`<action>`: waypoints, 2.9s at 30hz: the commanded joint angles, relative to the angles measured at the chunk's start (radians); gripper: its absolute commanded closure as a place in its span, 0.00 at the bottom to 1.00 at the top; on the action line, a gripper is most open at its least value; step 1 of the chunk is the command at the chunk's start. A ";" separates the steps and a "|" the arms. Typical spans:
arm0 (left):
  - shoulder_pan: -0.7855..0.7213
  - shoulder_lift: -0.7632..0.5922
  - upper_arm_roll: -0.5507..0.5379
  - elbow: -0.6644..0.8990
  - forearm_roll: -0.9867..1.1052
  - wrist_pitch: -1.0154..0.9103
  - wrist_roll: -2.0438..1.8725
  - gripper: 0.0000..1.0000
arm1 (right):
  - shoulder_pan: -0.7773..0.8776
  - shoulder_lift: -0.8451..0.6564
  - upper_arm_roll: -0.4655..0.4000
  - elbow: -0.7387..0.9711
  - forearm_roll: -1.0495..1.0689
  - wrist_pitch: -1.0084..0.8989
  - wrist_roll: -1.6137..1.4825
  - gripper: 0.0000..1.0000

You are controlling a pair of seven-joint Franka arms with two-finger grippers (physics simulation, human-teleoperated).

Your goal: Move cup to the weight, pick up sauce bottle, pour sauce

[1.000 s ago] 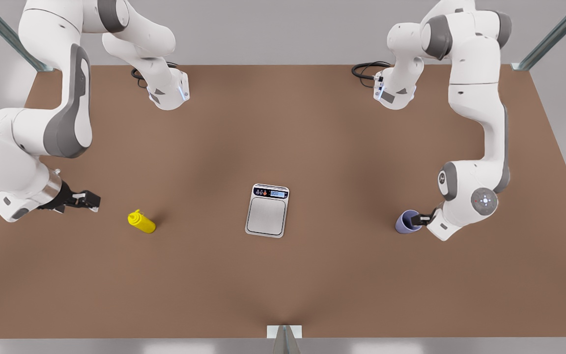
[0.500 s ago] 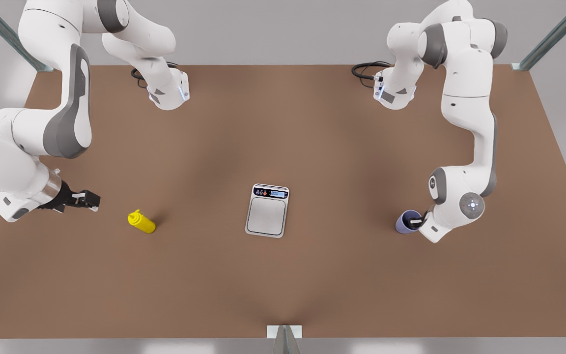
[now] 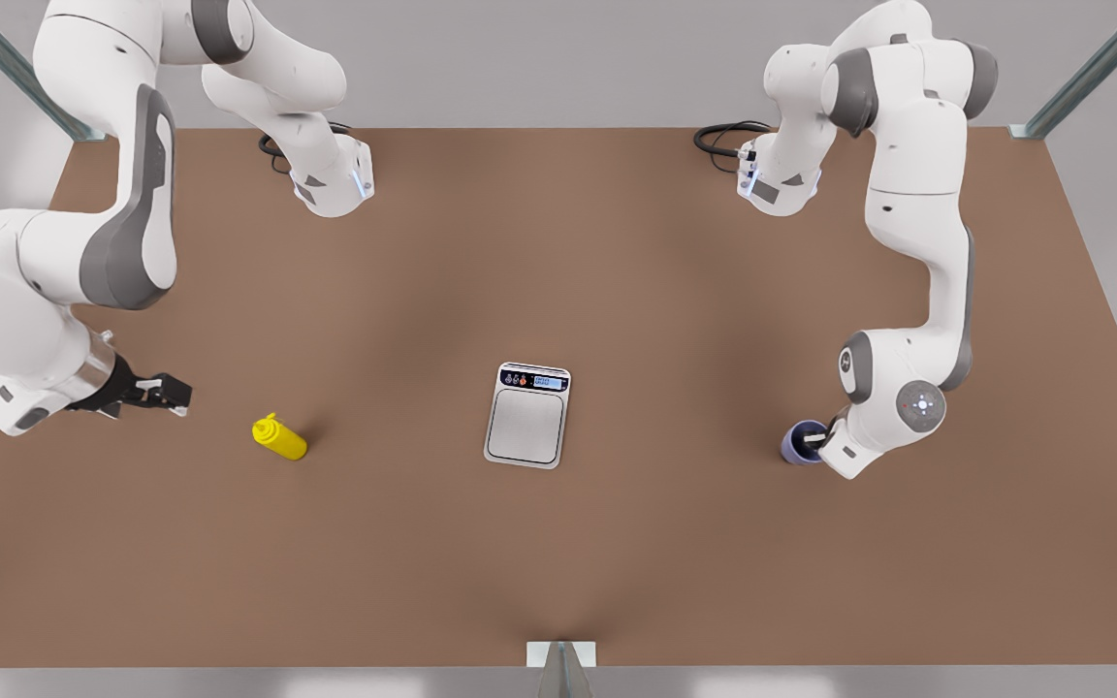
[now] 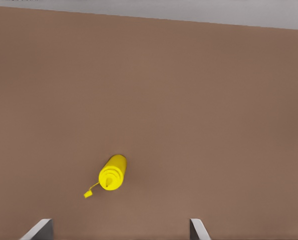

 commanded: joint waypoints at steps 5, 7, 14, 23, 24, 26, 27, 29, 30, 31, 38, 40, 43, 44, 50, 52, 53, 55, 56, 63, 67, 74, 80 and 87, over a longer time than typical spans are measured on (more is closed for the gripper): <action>-0.029 -0.001 0.001 0.006 -0.060 0.000 -0.036 0.79 | 0.000 -0.005 -0.001 0.002 -0.002 -0.002 0.000 0.00; -0.039 -0.009 -0.001 0.009 -0.060 -0.008 -0.064 0.79 | 0.000 -0.005 -0.001 0.000 -0.002 -0.003 0.000 0.00; -0.082 -0.011 -0.012 0.032 -0.143 0.001 -0.087 0.79 | -0.001 -0.008 -0.002 0.002 -0.005 -0.003 -0.003 0.00; -0.165 -0.001 -0.013 0.051 -0.167 0.003 -0.182 0.79 | -0.007 -0.008 -0.007 0.002 -0.006 -0.003 -0.003 0.00; -0.167 -0.001 -0.013 0.054 -0.190 0.003 -0.182 0.79 | -0.009 -0.008 -0.007 0.000 -0.006 -0.003 -0.003 0.00; -0.187 -0.001 -0.013 0.057 -0.223 0.004 -0.202 0.79 | -0.015 -0.008 -0.007 0.000 -0.006 -0.003 -0.005 0.00; -0.196 0.002 -0.013 0.067 -0.223 0.004 -0.216 0.79 | -0.017 -0.008 -0.007 0.000 -0.006 -0.003 -0.005 0.00; -0.217 0.006 -0.013 0.078 -0.223 0.010 -0.263 0.79 | -0.017 -0.008 -0.007 0.000 -0.006 -0.003 -0.005 0.00; -0.239 0.009 -0.013 0.086 -0.223 0.010 -0.291 0.79 | -0.017 -0.008 -0.007 0.000 -0.006 -0.005 -0.005 0.00; -0.243 0.009 -0.013 0.095 -0.224 0.010 -0.304 0.79 | -0.017 -0.008 -0.007 0.000 -0.006 -0.003 -0.005 0.00; -0.338 0.054 -0.028 0.176 -0.223 0.006 -0.510 0.79 | -0.142 0.001 -0.002 -0.018 0.026 0.009 -0.497 0.00; -0.369 0.078 -0.027 0.218 -0.220 0.001 -0.571 0.79 | -0.236 0.004 -0.004 -0.103 0.185 0.084 -0.780 0.00; -0.406 0.095 -0.027 0.241 -0.216 0.001 -0.637 0.79 | -0.339 0.029 -0.005 -0.245 0.512 0.140 -1.179 0.00; -0.412 0.106 -0.027 0.255 -0.215 0.001 -0.667 0.79 | -0.377 0.096 -0.005 -0.245 0.665 0.127 -1.395 0.00; -0.486 0.155 -0.028 0.333 -0.212 -0.005 -0.789 0.79 | -0.494 0.339 -0.004 -0.279 0.948 -0.089 -1.858 0.00; -0.503 0.161 -0.028 0.347 -0.213 -0.002 -0.840 0.79 | -0.484 0.385 -0.001 -0.284 1.008 -0.101 -1.910 0.00; -0.509 0.161 -0.028 0.359 -0.215 -0.004 -0.854 0.79 | -0.480 0.412 0.001 -0.284 1.032 -0.095 -1.951 0.00; -0.518 0.161 -0.028 0.362 -0.213 -0.004 -0.877 0.79 | -0.466 0.455 0.004 -0.282 1.071 -0.089 -2.029 0.00; -0.529 0.161 -0.028 0.373 -0.212 -0.004 -0.895 0.79 | -0.448 0.474 0.012 -0.281 1.092 -0.087 -2.078 0.00; -0.608 0.235 -0.028 0.469 -0.209 -0.004 -1.019 0.79 | -0.434 0.540 0.047 -0.273 1.147 -0.083 -2.171 0.00; -0.647 0.285 -0.027 0.532 -0.209 -0.004 -1.079 0.79 | -0.409 0.558 0.047 -0.262 1.177 -0.081 -2.184 0.00; -0.670 0.305 -0.027 0.538 -0.184 -0.002 -1.096 0.51 | -0.372 0.570 0.047 -0.252 1.213 -0.063 -2.184 0.00; -0.668 0.284 -0.022 0.546 -0.184 -0.005 -1.110 0.36 | -0.351 0.581 0.047 -0.245 1.232 -0.040 -2.256 0.00; -0.668 0.173 -0.007 0.546 -0.184 -0.166 -1.110 0.35 | -0.339 0.584 0.047 -0.235 1.246 -0.040 -2.272 0.00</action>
